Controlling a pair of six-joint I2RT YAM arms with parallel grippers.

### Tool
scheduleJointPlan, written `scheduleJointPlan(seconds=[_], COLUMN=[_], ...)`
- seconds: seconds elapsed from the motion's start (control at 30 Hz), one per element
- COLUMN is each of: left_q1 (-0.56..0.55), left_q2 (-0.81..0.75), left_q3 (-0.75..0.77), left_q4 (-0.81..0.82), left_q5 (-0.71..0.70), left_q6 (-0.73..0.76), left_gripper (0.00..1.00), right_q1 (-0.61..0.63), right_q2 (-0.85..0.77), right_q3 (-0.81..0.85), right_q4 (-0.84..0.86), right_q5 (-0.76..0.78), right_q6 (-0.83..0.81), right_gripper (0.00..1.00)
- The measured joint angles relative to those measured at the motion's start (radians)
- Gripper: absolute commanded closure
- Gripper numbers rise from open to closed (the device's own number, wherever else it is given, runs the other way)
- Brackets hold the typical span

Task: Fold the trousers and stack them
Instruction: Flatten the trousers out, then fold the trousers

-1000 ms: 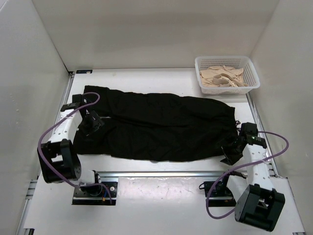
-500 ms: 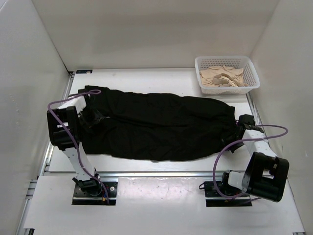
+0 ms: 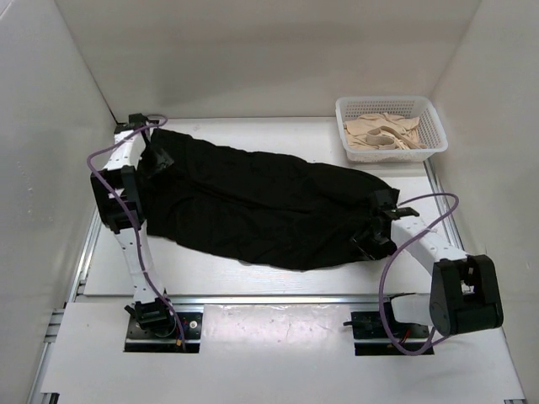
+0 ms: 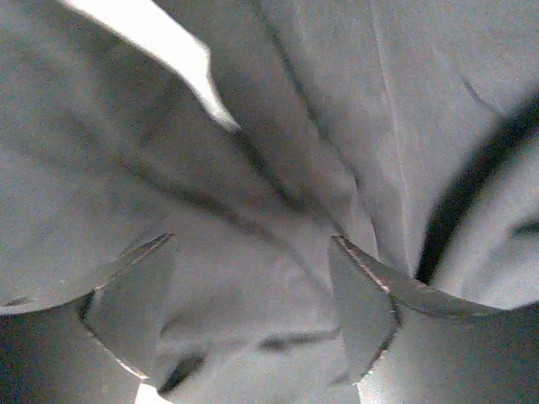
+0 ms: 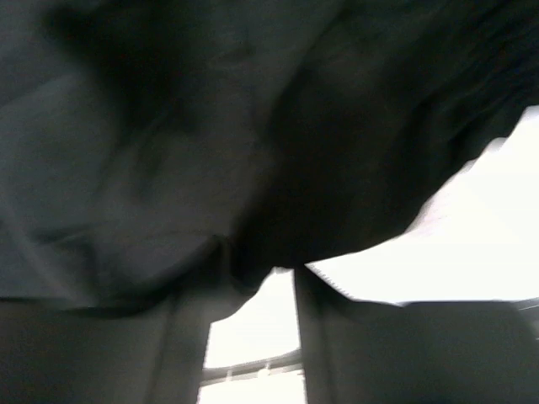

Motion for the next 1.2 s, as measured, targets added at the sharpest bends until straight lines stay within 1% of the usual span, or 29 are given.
scheduleJointPlan(seconds=[0.07,0.1,0.13,0.2,0.27,0.37,0.43,0.47,0.53,0.7,0.77,0.8,0.87,0.93,0.97,1.0,1.03,1.07,1.1,1.2], left_q1=[0.002,0.007,0.014,0.039,0.09,0.22,0.308,0.347,0.384,0.363,0.354,0.351,0.348,0.344,0.342,0.339,0.335,0.332,0.33,0.322], left_q2=[-0.015,-0.037,-0.067,-0.148,-0.272,-0.473,-0.551,-0.565,-0.548,-0.379,-0.319,-0.296,-0.293,-0.28,-0.269,-0.261,-0.256,-0.253,-0.249,-0.248], left_q3=[0.044,0.048,0.043,0.002,-0.101,-0.303,-0.409,-0.448,-0.502,-0.564,-0.571,-0.566,-0.558,-0.542,-0.529,-0.518,-0.511,-0.507,-0.504,-0.501], left_q4=[-0.032,-0.038,-0.044,-0.054,-0.035,-0.008,-0.006,-0.006,-0.002,0.046,0.056,0.053,0.063,0.064,0.064,0.064,0.069,0.075,0.08,0.083], left_q5=[-0.021,-0.027,-0.035,-0.047,-0.049,-0.054,-0.077,-0.093,-0.118,-0.109,-0.098,-0.084,-0.08,-0.078,-0.072,-0.07,-0.066,-0.066,-0.065,-0.066], left_q6=[0.015,0.026,0.033,0.044,0.047,0.029,0.009,0.0,-0.018,-0.047,-0.056,-0.06,-0.068,-0.072,-0.074,-0.079,-0.08,-0.087,-0.088,-0.077], left_gripper=[0.11,0.11,0.11,0.15,0.15,0.15,0.15,0.15,0.18,0.21,0.21,0.23,0.25,0.33,0.39,0.48,0.72,0.86,0.9,0.9], right_q1=[0.041,0.05,0.054,0.054,0.053,0.049,0.048,0.044,0.042,0.021,0.004,-0.003,-0.016,-0.026,-0.032,-0.036,-0.041,-0.045,-0.047,-0.052], right_q2=[-0.012,-0.024,-0.046,-0.101,-0.154,-0.213,-0.242,-0.252,-0.258,-0.257,-0.26,-0.263,-0.277,-0.299,-0.31,-0.321,-0.331,-0.339,-0.346,-0.36], right_q3=[0.023,0.035,0.049,0.082,0.133,0.185,0.192,0.192,0.192,0.192,0.192,0.192,0.192,0.192,0.192,0.192,0.192,0.192,0.192,0.189], right_q4=[-0.023,-0.037,-0.052,-0.087,-0.125,-0.152,-0.171,-0.184,-0.204,-0.235,-0.246,-0.25,-0.258,-0.271,-0.279,-0.287,-0.294,-0.302,-0.307,-0.323], right_q5=[0.025,0.041,0.063,0.109,0.16,0.209,0.225,0.23,0.232,0.215,0.205,0.2,0.193,0.19,0.188,0.187,0.187,0.187,0.185,0.175], right_q6=[0.014,0.018,0.015,0.006,-0.005,-0.024,-0.032,-0.037,-0.049,-0.074,-0.08,-0.082,-0.083,-0.083,-0.082,-0.082,-0.082,-0.08,-0.079,-0.078], right_gripper=[0.21,0.16,0.14,0.13,0.13,0.13,0.13,0.13,0.13,0.11,0.11,0.11,0.11,0.11,0.11,0.11,0.11,0.11,0.11,0.11])
